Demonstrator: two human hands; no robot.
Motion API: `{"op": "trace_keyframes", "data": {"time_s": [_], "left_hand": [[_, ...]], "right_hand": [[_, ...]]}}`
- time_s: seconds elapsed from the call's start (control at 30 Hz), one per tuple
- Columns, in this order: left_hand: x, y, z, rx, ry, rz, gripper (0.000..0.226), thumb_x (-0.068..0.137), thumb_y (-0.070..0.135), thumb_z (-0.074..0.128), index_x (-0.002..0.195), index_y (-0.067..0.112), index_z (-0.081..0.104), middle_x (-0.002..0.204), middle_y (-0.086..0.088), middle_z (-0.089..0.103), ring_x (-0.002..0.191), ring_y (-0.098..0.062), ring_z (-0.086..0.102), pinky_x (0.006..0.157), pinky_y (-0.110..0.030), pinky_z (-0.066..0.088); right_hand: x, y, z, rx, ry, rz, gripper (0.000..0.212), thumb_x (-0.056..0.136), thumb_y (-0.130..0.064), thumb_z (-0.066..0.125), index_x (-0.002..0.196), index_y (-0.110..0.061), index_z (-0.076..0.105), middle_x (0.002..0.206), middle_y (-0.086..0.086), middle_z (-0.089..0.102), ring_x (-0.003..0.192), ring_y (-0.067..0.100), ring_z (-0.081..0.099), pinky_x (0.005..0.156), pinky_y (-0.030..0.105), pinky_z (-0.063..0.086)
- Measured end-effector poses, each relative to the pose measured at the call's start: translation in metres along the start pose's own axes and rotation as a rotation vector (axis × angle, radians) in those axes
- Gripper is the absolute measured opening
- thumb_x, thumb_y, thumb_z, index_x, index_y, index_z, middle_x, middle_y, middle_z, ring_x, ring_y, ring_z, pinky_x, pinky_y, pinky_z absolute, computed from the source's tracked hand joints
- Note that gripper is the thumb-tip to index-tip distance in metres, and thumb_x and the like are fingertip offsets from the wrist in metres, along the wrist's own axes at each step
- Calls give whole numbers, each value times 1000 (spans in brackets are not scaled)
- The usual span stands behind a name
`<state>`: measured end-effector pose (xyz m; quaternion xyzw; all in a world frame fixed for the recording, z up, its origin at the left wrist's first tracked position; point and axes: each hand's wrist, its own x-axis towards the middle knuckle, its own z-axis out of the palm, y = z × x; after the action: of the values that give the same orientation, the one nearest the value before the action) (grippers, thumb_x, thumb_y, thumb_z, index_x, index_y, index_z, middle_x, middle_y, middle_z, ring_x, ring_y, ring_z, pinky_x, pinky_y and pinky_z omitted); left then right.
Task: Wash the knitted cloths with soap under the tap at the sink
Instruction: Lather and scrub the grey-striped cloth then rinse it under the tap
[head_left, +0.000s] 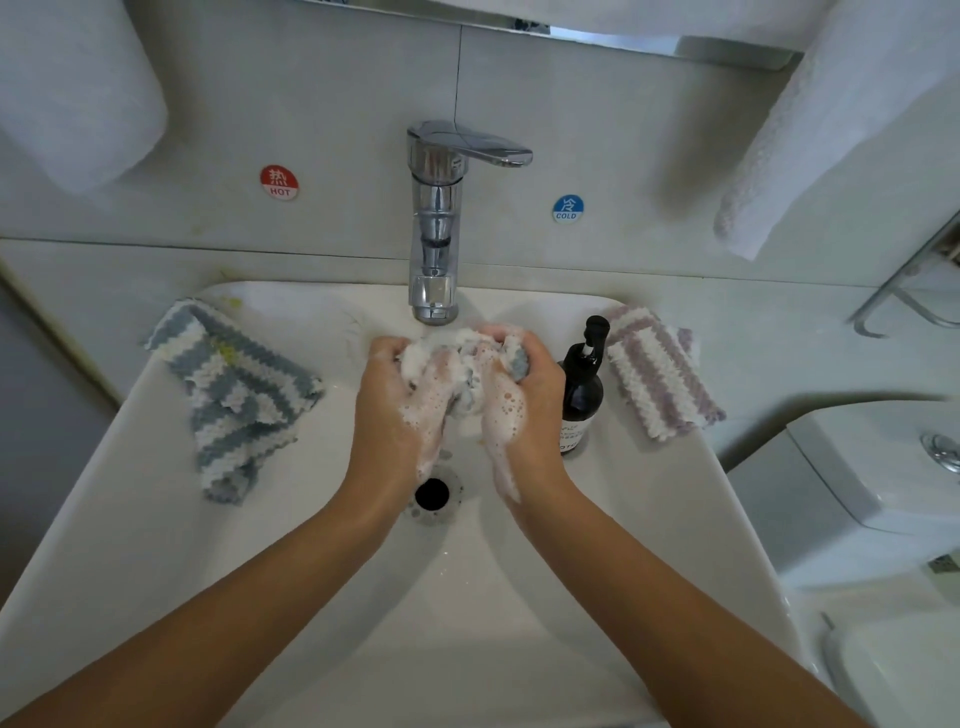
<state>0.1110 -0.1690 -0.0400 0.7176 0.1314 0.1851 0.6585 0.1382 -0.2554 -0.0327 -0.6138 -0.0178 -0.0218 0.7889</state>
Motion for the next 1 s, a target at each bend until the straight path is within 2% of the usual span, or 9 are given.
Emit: {"op": "trace_keyframes", "data": {"time_s": [0.1, 0.23, 0.37, 0.47, 0.6, 0.73, 0.83, 0.9, 1.0], "left_hand": [[-18, -5, 5, 19, -35, 151, 8, 100, 32, 50, 97, 25, 53, 81, 5, 65, 69, -5, 65, 59, -25, 52], [-34, -1, 16, 5, -42, 208, 23, 98, 27, 46, 79, 17, 52, 69, 1, 58, 59, -5, 56, 56, -22, 47], [4, -16, 9, 123, 93, 137, 24, 96, 19, 54, 73, 11, 57, 67, -5, 60, 62, -18, 61, 57, -35, 50], [16, -22, 3, 185, 143, 123, 33, 99, 14, 54, 66, 14, 54, 60, -1, 56, 55, -16, 55, 54, -32, 45], [-11, -20, 4, 101, 43, 133, 22, 94, 7, 54, 72, 9, 58, 64, -4, 58, 56, -8, 59, 54, -27, 50], [-29, -4, 17, -136, 19, -41, 37, 96, -11, 43, 68, 13, 48, 63, -3, 45, 47, 3, 51, 52, -11, 41], [-7, 1, 13, -129, 172, 0, 33, 100, 6, 46, 69, 14, 48, 62, 1, 48, 49, -2, 52, 51, -13, 42], [6, -8, 6, -48, 192, 22, 35, 100, 15, 51, 66, 16, 48, 59, 4, 50, 53, -9, 50, 54, -25, 44], [-4, -15, 7, -7, 125, 45, 26, 98, 11, 51, 73, 10, 55, 63, 4, 58, 54, -5, 53, 54, -26, 44]], "right_hand": [[3, 5, 0, -11, 88, 1, 17, 96, -5, 53, 79, -3, 51, 71, 0, 50, 61, 7, 49, 59, 24, 46], [5, 6, -1, 63, 140, 55, 39, 95, 1, 47, 61, -5, 30, 56, -4, 24, 48, 5, 20, 43, 18, 23], [-15, 12, 10, -77, -3, 76, 57, 97, -6, 52, 45, -28, 38, 46, -16, 31, 47, 4, 28, 48, 23, 27], [-19, 15, 15, -89, -16, 30, 44, 96, -4, 54, 57, -18, 39, 49, -12, 34, 50, 7, 31, 47, 22, 28], [-5, 5, 14, -30, 89, -39, 37, 94, 1, 53, 61, -12, 41, 52, -7, 31, 51, 11, 28, 44, 22, 24], [5, 7, 9, 208, 154, 202, 40, 92, 1, 48, 60, -17, 32, 56, -3, 24, 45, 6, 22, 41, 18, 24], [-6, 18, 12, 119, 22, 352, 33, 87, -9, 53, 60, -21, 38, 59, -1, 30, 47, 9, 28, 46, 21, 27], [-13, 19, 14, 83, -26, 308, 26, 92, -3, 51, 69, -12, 44, 58, 1, 34, 45, 7, 31, 43, 17, 29], [-10, 3, 14, 252, -19, 190, 20, 94, 3, 49, 77, -7, 52, 55, 0, 39, 44, 8, 38, 42, 16, 33]]}}
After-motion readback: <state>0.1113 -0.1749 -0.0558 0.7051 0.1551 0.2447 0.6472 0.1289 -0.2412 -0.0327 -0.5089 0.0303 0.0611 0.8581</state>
